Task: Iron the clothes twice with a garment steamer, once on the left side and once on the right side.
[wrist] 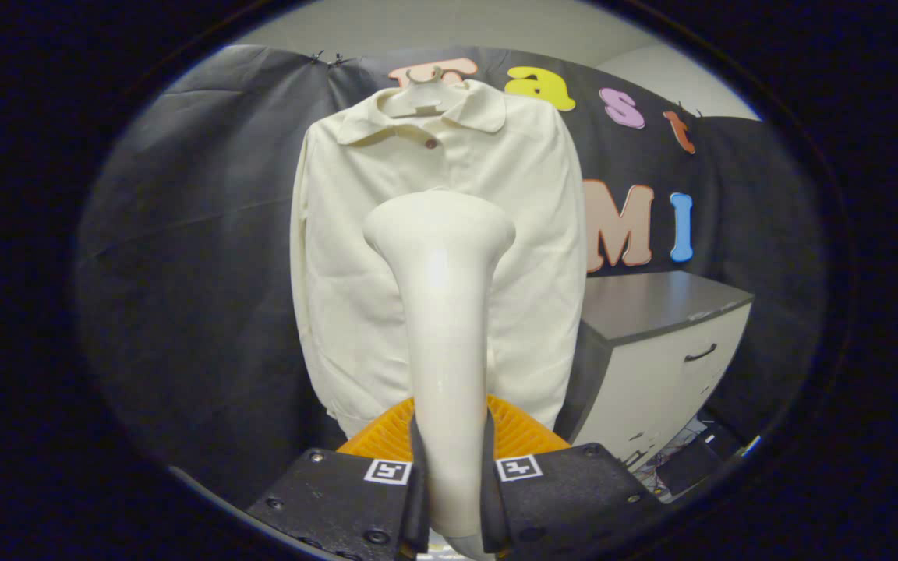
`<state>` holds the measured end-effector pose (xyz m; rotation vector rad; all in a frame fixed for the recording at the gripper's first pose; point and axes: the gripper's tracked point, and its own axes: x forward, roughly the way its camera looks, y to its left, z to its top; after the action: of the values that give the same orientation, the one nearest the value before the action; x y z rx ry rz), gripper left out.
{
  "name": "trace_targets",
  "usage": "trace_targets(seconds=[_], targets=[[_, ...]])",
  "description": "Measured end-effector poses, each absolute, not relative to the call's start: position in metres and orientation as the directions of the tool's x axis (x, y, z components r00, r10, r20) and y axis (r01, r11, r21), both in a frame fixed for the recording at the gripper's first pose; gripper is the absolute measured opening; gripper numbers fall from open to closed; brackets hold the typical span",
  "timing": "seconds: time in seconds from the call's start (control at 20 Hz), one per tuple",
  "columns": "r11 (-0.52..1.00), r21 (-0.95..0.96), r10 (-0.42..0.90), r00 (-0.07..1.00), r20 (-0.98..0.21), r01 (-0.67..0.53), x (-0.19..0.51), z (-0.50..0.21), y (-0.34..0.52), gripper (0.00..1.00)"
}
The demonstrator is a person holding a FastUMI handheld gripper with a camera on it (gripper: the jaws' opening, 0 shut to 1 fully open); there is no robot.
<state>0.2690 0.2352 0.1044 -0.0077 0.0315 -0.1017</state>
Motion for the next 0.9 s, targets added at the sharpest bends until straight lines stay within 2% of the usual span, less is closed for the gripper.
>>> trace_targets(seconds=[0.15, 0.4, 0.6, 0.9], targets=[[0.987, -0.002, -0.163, 0.987, 0.009, 0.163, 0.280, 0.146, 0.197, 0.25], [0.982, -0.022, -0.185, 0.982, 0.031, 0.186, 0.315, 0.178, 0.163, 0.25], [0.983, -0.077, -0.166, 0.986, 0.014, 0.167, 0.339, 0.172, 0.160, 0.25], [0.987, -0.079, -0.144, 0.989, -0.043, 0.140, 0.351, 0.124, 0.162, 0.25]])
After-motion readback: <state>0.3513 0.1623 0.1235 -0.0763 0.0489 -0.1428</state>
